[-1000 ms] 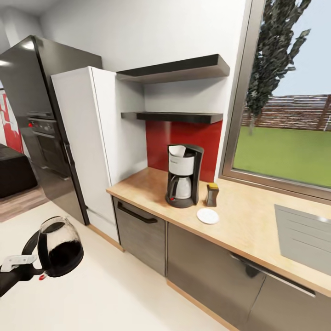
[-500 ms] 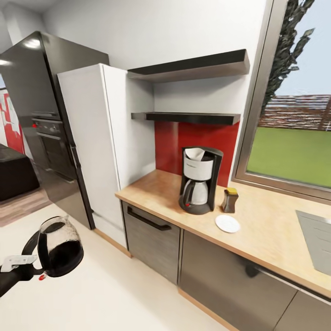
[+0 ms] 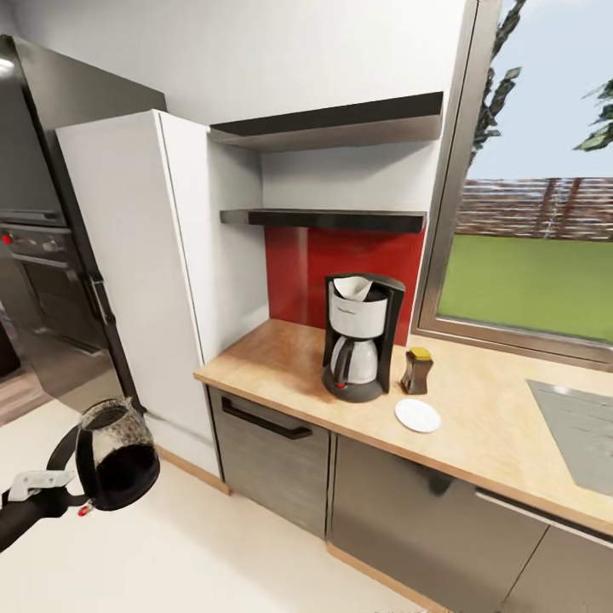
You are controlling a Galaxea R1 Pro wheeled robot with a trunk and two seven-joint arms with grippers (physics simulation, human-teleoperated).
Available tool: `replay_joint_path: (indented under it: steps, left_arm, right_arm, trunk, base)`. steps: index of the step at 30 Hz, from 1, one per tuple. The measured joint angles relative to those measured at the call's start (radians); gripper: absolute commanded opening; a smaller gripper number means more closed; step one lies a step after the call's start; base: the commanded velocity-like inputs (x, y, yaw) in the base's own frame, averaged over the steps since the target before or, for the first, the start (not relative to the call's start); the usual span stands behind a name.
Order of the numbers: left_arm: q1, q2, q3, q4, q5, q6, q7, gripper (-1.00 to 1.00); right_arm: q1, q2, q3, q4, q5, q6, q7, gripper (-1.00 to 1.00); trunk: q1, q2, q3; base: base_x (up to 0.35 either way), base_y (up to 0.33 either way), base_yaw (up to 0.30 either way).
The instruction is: Set up a coffee station on the kitchen countertop: keep the coffee maker on the countertop, move the bottle of coffee from the kitchen shelf to the counter next to the coffee maker, place a paper coffee filter on top of the coffee maker, put the saucer next to the coffee maker with the coffee cup on the saucer, and place the electric kettle next to the coffee maker.
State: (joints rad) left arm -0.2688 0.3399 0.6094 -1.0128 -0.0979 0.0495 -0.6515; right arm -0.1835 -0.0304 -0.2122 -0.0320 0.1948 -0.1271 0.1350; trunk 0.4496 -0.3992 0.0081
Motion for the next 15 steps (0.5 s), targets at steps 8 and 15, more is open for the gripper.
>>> replay_joint_path:
  steps: [8, 15]
  left_arm:
    - [-0.012, -0.004, -0.091, -0.109, 0.006, 0.061, 0.000, -1.00]
    - [-0.072, -0.035, -0.286, -0.157, -0.004, 0.221, 0.014, -1.00]
  right_arm:
    - [0.000, 0.001, 0.000, -0.001, -0.001, 0.000, 0.000, 1.00]
    - [0.000, 0.000, 0.000, -0.001, -0.001, 0.000, 0.000, 1.00]
  trunk:
    - [0.000, 0.000, 0.000]
    - [0.000, 0.000, 0.000]
  base:
    - [0.006, 0.010, -0.265]
    - [0.000, 0.000, -0.037]
